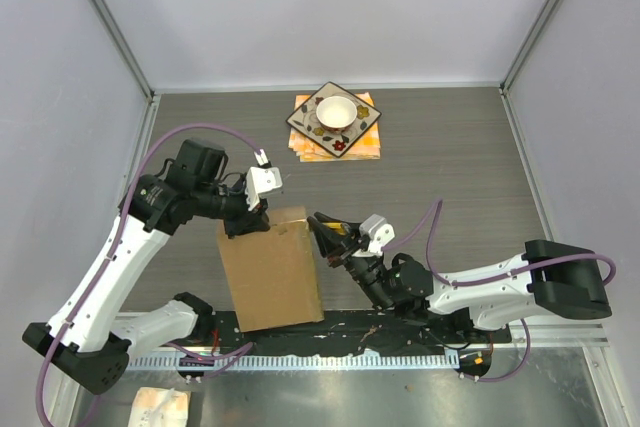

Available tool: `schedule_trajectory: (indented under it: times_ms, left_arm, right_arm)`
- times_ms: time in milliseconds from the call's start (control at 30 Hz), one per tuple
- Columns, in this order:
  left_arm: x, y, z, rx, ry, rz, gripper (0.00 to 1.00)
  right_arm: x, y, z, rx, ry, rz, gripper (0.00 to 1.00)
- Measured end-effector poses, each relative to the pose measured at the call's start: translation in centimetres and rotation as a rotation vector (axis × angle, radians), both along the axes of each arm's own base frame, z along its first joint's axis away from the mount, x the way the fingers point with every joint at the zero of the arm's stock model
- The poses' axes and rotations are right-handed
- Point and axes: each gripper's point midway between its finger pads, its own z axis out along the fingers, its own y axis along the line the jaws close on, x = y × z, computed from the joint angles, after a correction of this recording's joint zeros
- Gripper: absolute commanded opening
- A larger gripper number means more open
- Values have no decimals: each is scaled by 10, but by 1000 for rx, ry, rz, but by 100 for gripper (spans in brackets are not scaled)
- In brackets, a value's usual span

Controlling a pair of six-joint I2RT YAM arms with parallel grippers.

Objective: Unpack the express box
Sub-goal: Cut the express box at the center of the board.

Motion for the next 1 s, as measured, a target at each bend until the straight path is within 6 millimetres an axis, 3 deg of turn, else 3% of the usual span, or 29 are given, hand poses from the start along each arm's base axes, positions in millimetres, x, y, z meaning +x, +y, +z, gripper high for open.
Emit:
schedule_trajectory:
  times_ms: [667,1000]
  left_arm:
    - [1,2,0,7,-6,8,0]
    - [-5,2,3,-4,10,10,0]
  right_arm:
    - [-2,5,-10,23,55,-63,1]
    - [-28,9,-43,-67,123,-91,1]
